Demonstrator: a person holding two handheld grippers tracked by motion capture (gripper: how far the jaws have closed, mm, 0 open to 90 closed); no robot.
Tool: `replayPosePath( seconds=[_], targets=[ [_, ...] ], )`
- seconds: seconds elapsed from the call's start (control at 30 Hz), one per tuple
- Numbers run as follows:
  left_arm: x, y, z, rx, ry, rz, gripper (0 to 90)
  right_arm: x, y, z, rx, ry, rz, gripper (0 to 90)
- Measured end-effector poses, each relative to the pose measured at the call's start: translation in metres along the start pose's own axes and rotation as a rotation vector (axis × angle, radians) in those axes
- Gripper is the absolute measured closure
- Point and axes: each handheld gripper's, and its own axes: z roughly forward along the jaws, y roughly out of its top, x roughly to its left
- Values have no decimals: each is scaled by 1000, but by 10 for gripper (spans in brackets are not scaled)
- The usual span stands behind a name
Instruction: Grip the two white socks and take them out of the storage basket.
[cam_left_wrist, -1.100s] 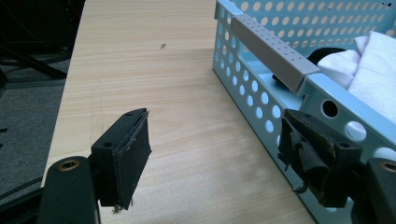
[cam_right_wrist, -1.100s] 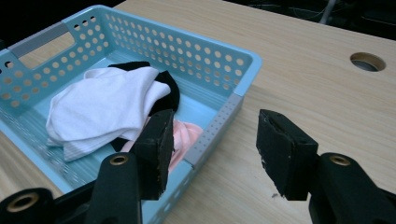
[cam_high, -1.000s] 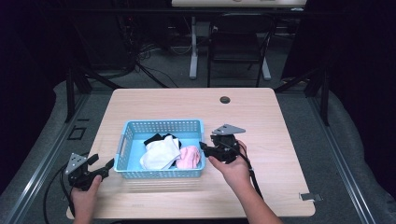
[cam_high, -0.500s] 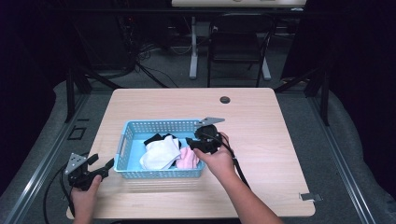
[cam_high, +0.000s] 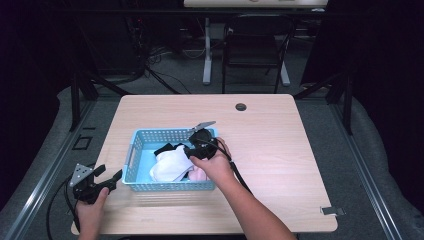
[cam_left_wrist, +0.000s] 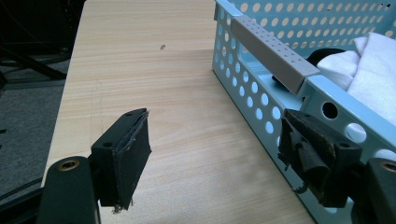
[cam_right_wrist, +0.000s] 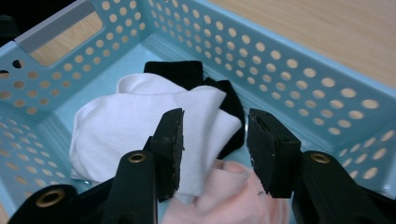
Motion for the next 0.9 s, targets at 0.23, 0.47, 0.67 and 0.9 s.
replayPosePath(
  seconds=[0.23, 0.47, 0.67, 0.9],
  targets=[
    [0, 0, 0, 0, -1, 2, 246, 2, 2, 13, 65, 22, 27, 653],
    [0, 0, 1, 1, -4, 5, 246, 4, 0, 25, 106, 27, 42, 707],
    [0, 0, 1, 1, -4, 4, 246, 2, -1, 33, 149, 36, 59, 709],
    [0, 0, 1, 2, -2, 4, 246, 3, -2, 41, 169, 57, 98, 767]
  ],
)
